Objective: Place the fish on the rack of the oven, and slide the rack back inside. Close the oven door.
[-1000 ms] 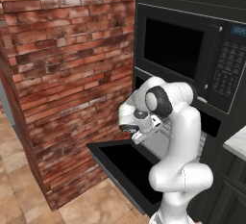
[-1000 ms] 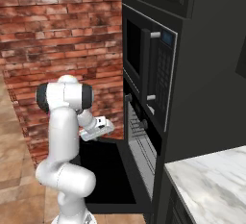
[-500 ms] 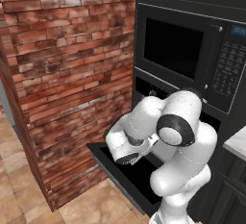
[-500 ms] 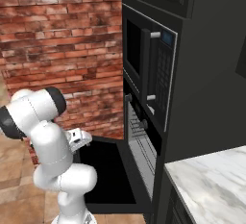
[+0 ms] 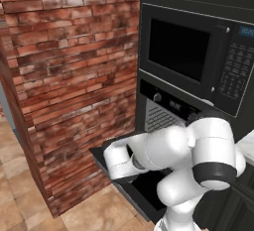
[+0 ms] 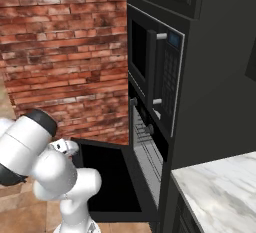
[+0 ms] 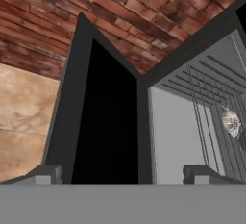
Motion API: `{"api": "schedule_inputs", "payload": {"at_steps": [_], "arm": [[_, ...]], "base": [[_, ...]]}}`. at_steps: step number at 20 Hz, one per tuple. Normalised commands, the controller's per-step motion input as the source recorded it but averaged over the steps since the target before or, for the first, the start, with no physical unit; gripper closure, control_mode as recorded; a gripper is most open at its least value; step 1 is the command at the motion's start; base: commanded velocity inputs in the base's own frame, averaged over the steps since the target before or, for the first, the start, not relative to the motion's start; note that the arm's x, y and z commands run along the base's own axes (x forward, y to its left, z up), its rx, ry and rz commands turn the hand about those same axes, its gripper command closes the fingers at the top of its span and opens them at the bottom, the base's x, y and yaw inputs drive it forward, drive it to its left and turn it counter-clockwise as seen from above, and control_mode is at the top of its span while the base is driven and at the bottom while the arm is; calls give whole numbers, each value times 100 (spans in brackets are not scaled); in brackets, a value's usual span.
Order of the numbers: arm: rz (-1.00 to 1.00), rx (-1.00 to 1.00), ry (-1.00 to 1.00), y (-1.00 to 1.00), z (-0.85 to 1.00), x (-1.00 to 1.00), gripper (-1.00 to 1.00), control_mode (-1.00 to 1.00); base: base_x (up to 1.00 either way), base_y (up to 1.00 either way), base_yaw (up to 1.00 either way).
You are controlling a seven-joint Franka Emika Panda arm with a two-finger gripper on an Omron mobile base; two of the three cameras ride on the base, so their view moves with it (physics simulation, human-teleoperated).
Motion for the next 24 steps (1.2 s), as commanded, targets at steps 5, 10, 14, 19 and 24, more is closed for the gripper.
{"api": "schedule_inputs", "payload": {"at_steps": [5, 10, 14, 19, 24], "arm": [[0, -20, 0, 100, 86, -5, -100, -100], [-1, -27, 0, 100, 71, 0, -100, -100], [-5, -34, 0, 100, 36, 0, -100, -100], [-9, -37, -3, 100, 17, 0, -100, -100], [-14, -40, -16, 100, 1, 0, -100, -100]], "base": [[0, 0, 0], [0, 0, 0], [0, 0, 0], [0, 0, 0], [0, 0, 0]]}}
